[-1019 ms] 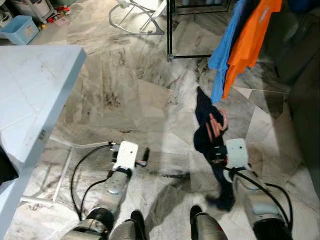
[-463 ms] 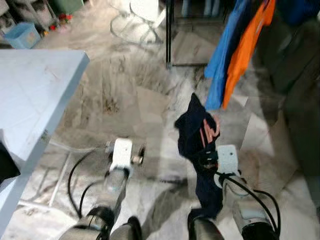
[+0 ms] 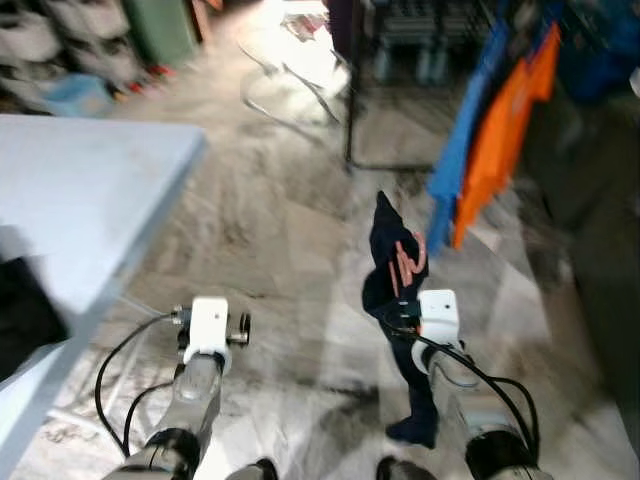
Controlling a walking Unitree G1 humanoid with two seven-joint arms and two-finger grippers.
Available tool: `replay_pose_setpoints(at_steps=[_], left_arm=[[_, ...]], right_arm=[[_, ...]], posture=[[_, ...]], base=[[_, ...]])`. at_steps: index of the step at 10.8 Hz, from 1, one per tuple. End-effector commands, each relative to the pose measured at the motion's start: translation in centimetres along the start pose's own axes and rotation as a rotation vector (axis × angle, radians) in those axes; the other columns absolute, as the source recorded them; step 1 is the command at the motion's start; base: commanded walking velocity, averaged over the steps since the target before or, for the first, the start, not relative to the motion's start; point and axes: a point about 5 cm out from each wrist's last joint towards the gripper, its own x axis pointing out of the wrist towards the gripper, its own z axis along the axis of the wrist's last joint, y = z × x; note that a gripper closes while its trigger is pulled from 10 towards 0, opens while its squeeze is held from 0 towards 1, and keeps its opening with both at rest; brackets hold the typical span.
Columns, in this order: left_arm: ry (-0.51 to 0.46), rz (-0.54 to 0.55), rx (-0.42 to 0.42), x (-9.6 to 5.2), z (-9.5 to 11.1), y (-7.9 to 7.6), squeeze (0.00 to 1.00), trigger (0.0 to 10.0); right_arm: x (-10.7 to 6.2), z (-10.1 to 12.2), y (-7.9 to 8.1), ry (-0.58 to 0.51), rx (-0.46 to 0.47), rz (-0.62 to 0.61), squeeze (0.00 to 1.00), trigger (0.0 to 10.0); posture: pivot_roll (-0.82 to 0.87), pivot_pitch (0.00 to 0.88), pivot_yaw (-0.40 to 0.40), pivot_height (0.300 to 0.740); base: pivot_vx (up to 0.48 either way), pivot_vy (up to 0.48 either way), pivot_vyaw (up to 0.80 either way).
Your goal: Hang hanger
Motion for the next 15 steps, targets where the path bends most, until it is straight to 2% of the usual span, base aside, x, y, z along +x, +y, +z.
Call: replay_pose_setpoints(at_steps=[1,2,4,6,7,8,11,12,15], left_arm=[[-0.02,0.037,-0.023,0.2,0.5,0.6,0.0,10.0],[-0.065,0.037,-0.059,0.5,1.5,0.9,0.0,10.0],[-0.078,-0.005,-0.093,0.4,1.6,0.0,0.0,10.0],[-0.076,-0.076,-0.091,0.2,1.4,-1.6,0.0,10.0],[-0.076,-0.087,-0.089,0.2,1.4,-1.8,0.0,10.0],[-0.053,-0.126,-0.079,-0.3,0.7,-2.4,0.0,10.0],[-0.059,-0.16,-0.069,-0.1,1.0,-2.8,0.0,10.0],[-0.065,-0.162,-0.072,0.1,1.5,-2.8,0.0,10.0],[-0.07,-0.139,-0.094,0.5,2.0,-2.8,0.0,10.0]], right_arm=[[0.2,0.9,-0.5,-0.051,0.005,-0.041,0.0,10.0],[0.4,1.6,-0.6,-0.076,0.014,-0.058,0.0,10.0],[0.1,0.7,-1.1,-0.067,0.002,-0.071,0.0,10.0],[-0.1,0.5,-1.3,-0.079,0.015,-0.089,0.0,10.0],[-0.1,0.7,-1.2,-0.089,0.009,-0.087,0.0,10.0],[-0.3,0.5,-1.5,-0.093,-0.003,-0.087,0.0,10.0],[-0.6,-0.2,-1.3,-0.076,0.005,-0.088,0.0,10.0],[-0.4,0.1,-1.1,-0.091,-0.035,-0.065,0.0,10.0],[-0.1,0.9,-1.1,-0.104,-0.038,-0.061,0.0,10.0]], posture=[[-0.13,0.032,0.054,0.74],[-0.14,0.048,0.047,0.74],[-0.16,0.057,0.051,0.74],[-0.18,0.07,0.052,0.74],[-0.18,0.078,0.056,0.74],[-0.19,0.077,0.071,0.74],[-0.2,0.076,0.077,0.74],[-0.2,0.076,0.075,0.74],[-0.21,0.086,0.071,0.74]], base=[[0.0,0.0,0.0],[0.0,0.0,0.0],[0.135,0.0,0.0],[0.289,0.0,-0.23],[0.326,0.0,-0.52],[0.341,0.0,-0.52],[0.372,0.0,-0.15],[0.375,0.0,0.52],[0.371,0.082,0.53]])
